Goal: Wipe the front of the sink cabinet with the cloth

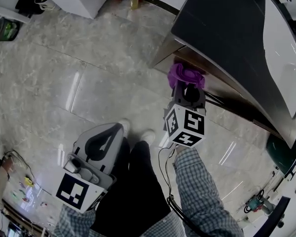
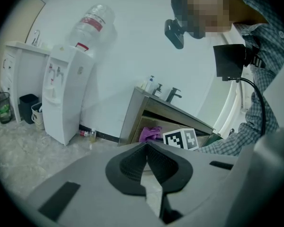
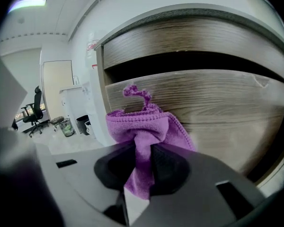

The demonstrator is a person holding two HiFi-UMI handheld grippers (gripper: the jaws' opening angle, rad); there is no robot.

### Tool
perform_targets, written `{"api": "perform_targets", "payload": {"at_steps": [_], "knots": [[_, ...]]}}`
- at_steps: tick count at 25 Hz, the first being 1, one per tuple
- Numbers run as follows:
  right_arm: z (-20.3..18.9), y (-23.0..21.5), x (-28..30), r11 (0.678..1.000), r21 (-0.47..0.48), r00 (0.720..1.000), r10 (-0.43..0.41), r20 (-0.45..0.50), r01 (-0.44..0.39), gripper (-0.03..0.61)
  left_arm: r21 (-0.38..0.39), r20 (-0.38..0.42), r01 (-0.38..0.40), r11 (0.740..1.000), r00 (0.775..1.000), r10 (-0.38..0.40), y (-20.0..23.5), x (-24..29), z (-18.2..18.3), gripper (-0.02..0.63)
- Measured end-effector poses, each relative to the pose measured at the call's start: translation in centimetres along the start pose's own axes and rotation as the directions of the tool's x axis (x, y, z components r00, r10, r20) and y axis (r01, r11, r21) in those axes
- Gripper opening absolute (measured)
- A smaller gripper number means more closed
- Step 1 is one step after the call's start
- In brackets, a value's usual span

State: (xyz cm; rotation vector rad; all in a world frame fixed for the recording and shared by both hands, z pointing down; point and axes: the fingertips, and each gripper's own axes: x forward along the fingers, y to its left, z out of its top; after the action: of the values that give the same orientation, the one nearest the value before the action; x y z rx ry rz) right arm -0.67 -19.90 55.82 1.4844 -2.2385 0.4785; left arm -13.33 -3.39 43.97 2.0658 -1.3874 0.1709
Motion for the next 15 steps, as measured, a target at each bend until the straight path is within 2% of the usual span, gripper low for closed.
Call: {"api": "perform_targets", "payload": {"at_steps": [6,12,15], "knots": [[-0.5,3.2,1.8,0.998,-0.026,0.998,0.063,-0.018,-0.063,0.074,0.006,0.015,-0.035,0.999,0.999,0.035,1.8,-1.1,0.0,0.011],[-1.6,7.2,2.9,0.983,-0.042,0.983,0.178,-0.045,-0.180,0.074,-0.008,0.016,-0.053,0.999,0.998,0.053,2.2,-1.6,-0.2,0.012],[-1.9,7.4,3.2,0.980,-0.056,0.981,0.186,-0.058,-0.189,0.074,-0.013,0.006,-0.060,0.998,0.998,0.060,2.0,-1.6,-0.3,0.011]]}}
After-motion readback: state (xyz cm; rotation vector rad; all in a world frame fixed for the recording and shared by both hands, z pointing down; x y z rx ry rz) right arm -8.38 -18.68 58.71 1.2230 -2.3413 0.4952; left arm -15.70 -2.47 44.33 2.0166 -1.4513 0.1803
